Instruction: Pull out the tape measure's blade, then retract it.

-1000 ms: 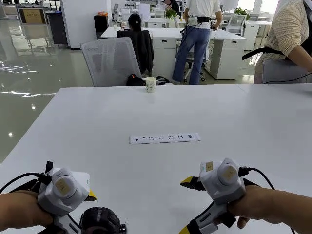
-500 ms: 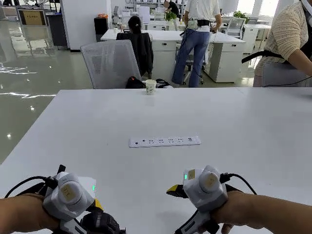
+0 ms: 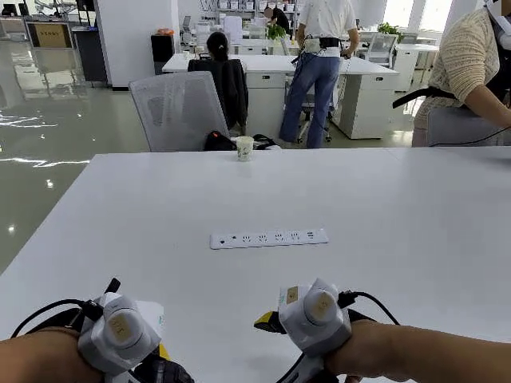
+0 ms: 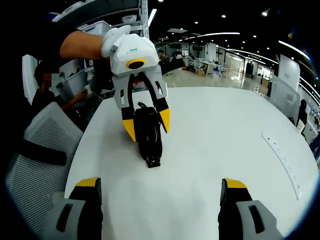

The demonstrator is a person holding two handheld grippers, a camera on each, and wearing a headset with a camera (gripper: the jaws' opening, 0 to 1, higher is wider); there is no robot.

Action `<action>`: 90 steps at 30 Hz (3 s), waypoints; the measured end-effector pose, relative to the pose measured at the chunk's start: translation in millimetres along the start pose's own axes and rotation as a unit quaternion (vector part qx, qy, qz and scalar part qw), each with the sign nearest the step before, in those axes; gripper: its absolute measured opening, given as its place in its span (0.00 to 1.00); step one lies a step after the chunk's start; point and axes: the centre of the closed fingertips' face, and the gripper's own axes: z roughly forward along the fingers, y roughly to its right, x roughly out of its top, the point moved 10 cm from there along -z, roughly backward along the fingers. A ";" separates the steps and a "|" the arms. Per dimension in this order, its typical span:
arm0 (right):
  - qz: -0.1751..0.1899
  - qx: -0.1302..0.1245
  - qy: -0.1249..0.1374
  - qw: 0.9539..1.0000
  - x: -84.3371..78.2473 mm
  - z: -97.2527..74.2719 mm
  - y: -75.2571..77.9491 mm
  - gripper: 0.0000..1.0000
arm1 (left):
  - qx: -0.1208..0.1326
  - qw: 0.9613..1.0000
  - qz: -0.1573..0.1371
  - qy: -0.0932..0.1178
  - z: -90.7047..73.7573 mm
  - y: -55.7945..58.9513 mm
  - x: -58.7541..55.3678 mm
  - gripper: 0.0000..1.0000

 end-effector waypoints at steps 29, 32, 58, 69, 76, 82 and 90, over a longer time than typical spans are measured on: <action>-0.050 0.021 -0.020 0.998 11.1 43.6 -4.2 0.47 | 0.008 1.000 -0.007 0.006 1.8 0.5 -3.1 0.32; -0.056 0.024 -0.022 0.998 13.1 48.5 -5.8 0.41 | 0.008 1.000 -0.007 0.006 1.7 1.3 -3.2 0.32; -0.085 0.045 -0.053 0.994 16.8 77.9 -8.4 0.15 | 0.010 1.000 -0.006 0.015 0.5 2.2 -5.9 0.32; -0.089 0.052 -0.060 0.993 17.7 78.6 -7.0 0.11 | 0.012 1.000 -0.009 0.022 1.3 1.8 -6.7 0.32; -0.082 0.051 -0.064 0.993 17.5 78.2 -6.0 0.10 | 0.010 1.000 -0.008 0.021 0.3 1.1 -7.8 0.32; -0.078 0.045 -0.067 0.994 16.0 74.9 -6.2 0.10 | 0.010 1.000 -0.010 0.021 -0.5 1.2 -8.3 0.32; -0.072 0.041 -0.074 0.994 7.5 65.7 -1.8 0.10 | 0.012 1.000 -0.013 0.023 -0.8 2.4 -8.5 0.32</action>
